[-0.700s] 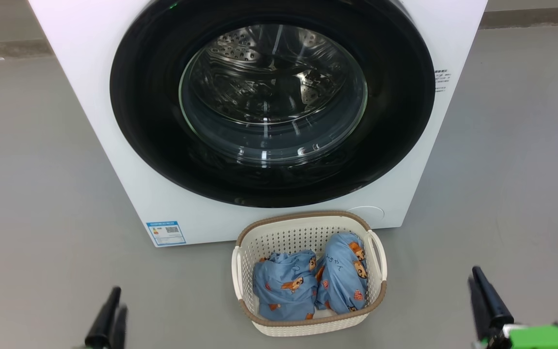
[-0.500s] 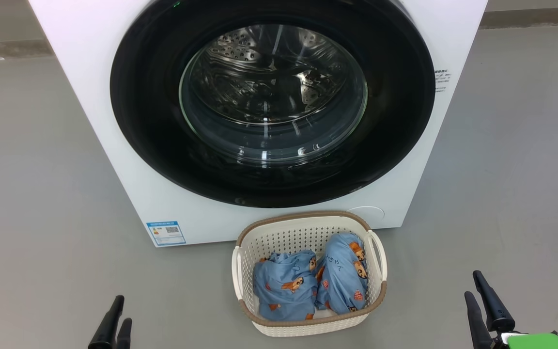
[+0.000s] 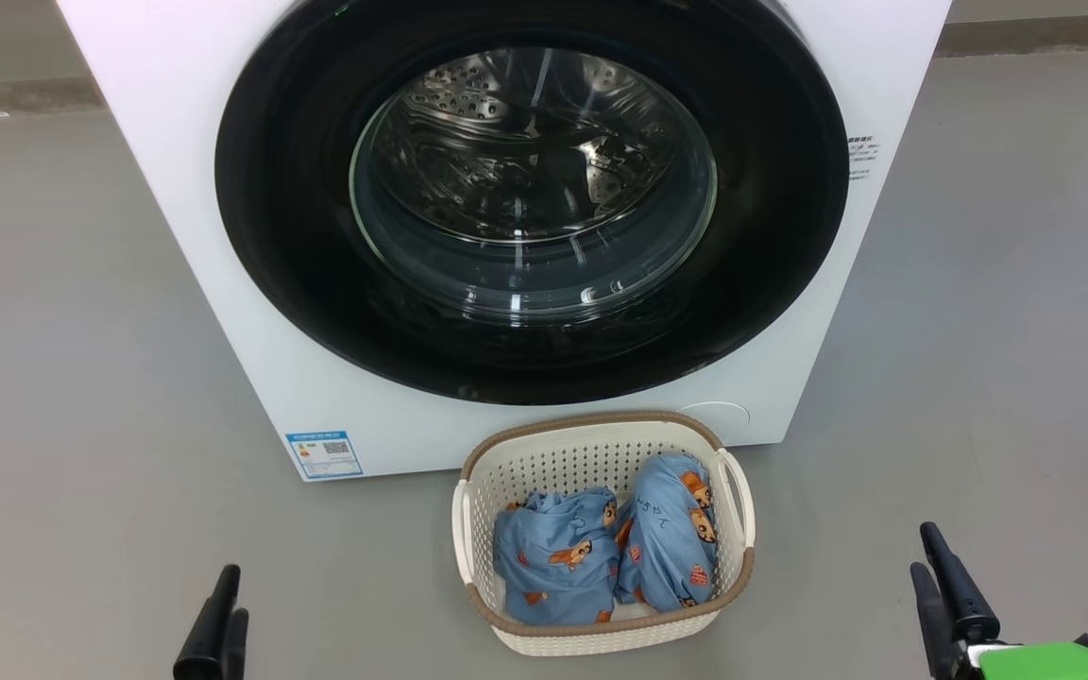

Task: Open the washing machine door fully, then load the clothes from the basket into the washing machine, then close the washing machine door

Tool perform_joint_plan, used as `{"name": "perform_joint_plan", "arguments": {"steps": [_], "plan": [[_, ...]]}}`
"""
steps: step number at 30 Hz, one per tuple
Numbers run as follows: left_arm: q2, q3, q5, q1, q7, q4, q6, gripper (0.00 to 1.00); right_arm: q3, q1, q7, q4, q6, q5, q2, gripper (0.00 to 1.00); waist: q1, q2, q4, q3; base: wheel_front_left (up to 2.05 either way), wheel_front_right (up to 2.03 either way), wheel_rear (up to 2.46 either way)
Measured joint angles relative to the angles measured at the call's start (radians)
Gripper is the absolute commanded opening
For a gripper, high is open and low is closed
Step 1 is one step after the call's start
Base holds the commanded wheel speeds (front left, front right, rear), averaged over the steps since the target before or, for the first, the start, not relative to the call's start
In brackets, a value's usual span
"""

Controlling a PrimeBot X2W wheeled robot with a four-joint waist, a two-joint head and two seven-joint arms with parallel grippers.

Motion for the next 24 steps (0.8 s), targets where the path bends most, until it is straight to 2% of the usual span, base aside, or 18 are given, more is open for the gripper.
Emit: {"name": "perform_joint_plan", "arguments": {"steps": [12,24], "plan": [[0.003,-0.005,0.137,0.000,-0.032,-0.009,0.000,1.00,0.033,-0.005,-0.029,-0.004,0.000,-0.112,-0.021,1.00,0.0000,0.0000,0.001,0.000,0.00,0.00,0.00],[0.012,-0.021,0.330,0.000,-0.063,-0.027,0.000,1.00,0.061,-0.008,-0.064,0.001,0.000,-0.247,-0.043,1.00,-0.0001,0.0000,0.001,-0.002,0.00,0.00,0.00]]}}
